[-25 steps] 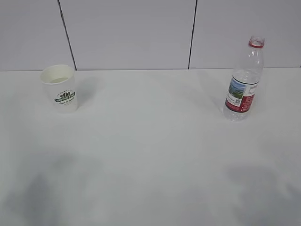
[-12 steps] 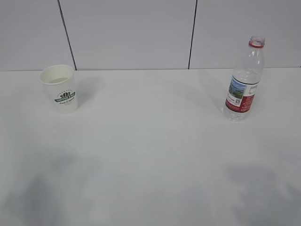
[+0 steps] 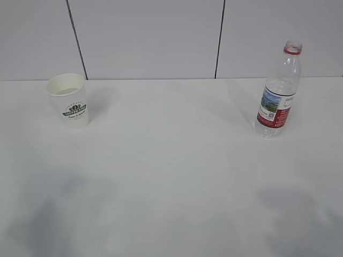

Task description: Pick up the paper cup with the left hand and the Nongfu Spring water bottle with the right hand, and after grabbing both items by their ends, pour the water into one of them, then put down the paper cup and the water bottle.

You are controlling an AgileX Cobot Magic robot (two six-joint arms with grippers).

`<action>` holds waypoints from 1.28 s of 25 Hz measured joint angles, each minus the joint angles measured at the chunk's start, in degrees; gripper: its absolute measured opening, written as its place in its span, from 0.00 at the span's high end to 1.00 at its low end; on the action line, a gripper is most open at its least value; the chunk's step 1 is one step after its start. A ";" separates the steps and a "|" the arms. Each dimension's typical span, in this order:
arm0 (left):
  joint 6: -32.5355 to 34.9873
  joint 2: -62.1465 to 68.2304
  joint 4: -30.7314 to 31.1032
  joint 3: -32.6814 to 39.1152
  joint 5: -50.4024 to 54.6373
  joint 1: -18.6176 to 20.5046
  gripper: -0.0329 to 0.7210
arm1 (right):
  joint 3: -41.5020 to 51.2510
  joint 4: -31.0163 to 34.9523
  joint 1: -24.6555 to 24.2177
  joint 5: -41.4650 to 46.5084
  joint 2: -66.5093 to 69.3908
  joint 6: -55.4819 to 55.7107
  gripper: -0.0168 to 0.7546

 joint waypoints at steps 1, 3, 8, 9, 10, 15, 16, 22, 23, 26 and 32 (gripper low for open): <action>0.00 0.00 -0.39 0.00 0.00 0.00 0.36 | 0.00 0.00 0.00 0.00 0.00 0.00 0.26; 0.00 0.00 -0.86 0.00 0.00 0.00 0.37 | 0.00 0.00 0.00 0.00 0.00 0.00 0.26; 0.00 0.00 -1.37 0.00 0.00 0.00 0.37 | 0.00 0.00 0.00 0.00 0.00 0.00 0.26; 0.00 0.00 -1.52 0.00 0.00 0.00 0.37 | 0.00 0.00 0.00 0.00 0.00 0.00 0.26; 0.00 0.00 -1.74 0.00 0.00 0.00 0.37 | 0.00 0.00 0.00 0.00 0.00 0.00 0.26; 0.09 0.00 -1.87 0.00 0.00 0.00 0.37 | 0.00 0.00 0.00 0.00 0.00 0.00 0.26; 0.09 0.00 -1.97 0.00 0.00 0.00 0.37 | 0.00 0.00 0.00 0.00 0.00 0.00 0.26; 0.09 0.00 -1.98 0.00 0.00 0.00 0.37 | 0.00 0.00 0.00 0.00 0.00 0.00 0.26; 0.09 0.00 -1.98 0.00 0.00 0.00 0.37 | 0.00 0.00 0.00 0.00 0.00 0.00 0.26; 0.09 0.00 -1.98 0.00 0.04 0.00 0.37 | 0.00 0.00 0.00 0.00 0.00 0.00 0.26; 0.09 0.00 -1.98 0.00 0.13 0.00 0.37 | 0.00 0.00 0.00 0.00 0.00 -0.04 0.26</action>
